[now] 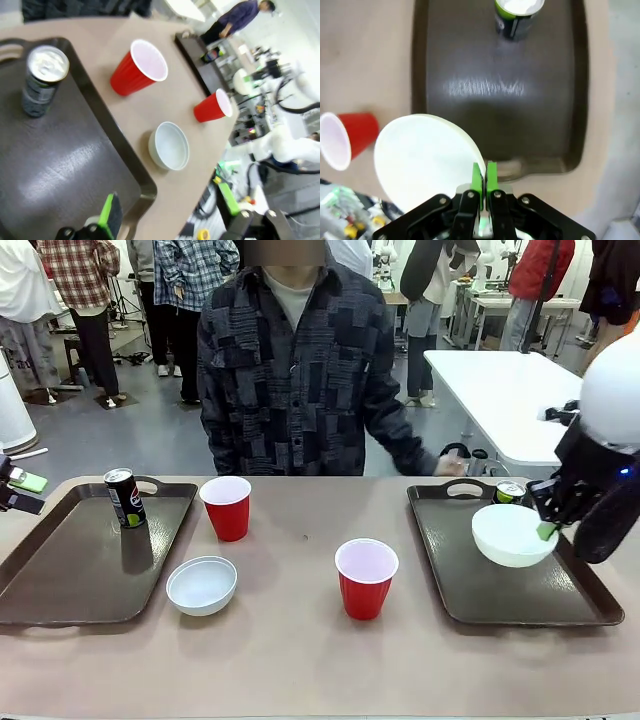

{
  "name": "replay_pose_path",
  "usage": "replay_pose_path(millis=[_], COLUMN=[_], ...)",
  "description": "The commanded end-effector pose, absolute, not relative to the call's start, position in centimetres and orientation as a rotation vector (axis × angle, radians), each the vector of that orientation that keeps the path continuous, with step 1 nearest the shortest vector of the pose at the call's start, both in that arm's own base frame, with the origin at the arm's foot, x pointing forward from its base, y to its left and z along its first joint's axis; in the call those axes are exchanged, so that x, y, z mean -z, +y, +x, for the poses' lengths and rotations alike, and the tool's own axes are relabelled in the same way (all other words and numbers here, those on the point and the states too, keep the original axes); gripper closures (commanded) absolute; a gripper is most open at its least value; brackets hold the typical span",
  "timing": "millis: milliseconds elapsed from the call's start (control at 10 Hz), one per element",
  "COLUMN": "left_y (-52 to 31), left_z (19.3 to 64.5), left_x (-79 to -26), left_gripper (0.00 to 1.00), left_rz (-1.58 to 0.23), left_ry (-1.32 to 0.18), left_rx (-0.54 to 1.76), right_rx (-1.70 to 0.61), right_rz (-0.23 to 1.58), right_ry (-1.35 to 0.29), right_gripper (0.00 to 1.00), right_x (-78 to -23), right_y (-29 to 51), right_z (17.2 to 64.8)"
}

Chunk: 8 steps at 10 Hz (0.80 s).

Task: Prepare tableware on both trays.
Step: Pick up a Picnic Bowl from the table and place it on a Handle tray.

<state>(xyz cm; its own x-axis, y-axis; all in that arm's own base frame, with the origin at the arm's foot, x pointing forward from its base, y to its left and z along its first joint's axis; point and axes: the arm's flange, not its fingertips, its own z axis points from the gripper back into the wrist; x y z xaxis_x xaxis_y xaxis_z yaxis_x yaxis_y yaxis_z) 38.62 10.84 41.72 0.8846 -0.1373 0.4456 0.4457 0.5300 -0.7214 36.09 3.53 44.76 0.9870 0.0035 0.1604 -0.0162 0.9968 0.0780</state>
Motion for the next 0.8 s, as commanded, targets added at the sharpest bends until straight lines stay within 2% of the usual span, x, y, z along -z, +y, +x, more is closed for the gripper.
replay_pose_path(millis=[0, 300, 700], left_y=[10.9, 10.9, 10.9], left_z=[38.6, 38.6, 38.6], left_x=[-41.8, -41.8, -41.8], left_gripper=[0.00, 0.00, 0.00], left_rz=[-0.970, -0.970, -0.970], left_ry=[-0.370, -0.370, -0.370], left_rx=[0.356, 0.356, 0.356], right_rx=[-0.033, -0.007, 0.025], right_rz=[0.081, 0.095, 0.084], right_ry=[-0.170, -0.140, -0.114], right_gripper=[0.96, 0.96, 0.96], right_x=[-41.7, -37.6, -34.7], right_y=[3.0, 1.3, 0.0], right_z=[38.7, 40.9, 42.4])
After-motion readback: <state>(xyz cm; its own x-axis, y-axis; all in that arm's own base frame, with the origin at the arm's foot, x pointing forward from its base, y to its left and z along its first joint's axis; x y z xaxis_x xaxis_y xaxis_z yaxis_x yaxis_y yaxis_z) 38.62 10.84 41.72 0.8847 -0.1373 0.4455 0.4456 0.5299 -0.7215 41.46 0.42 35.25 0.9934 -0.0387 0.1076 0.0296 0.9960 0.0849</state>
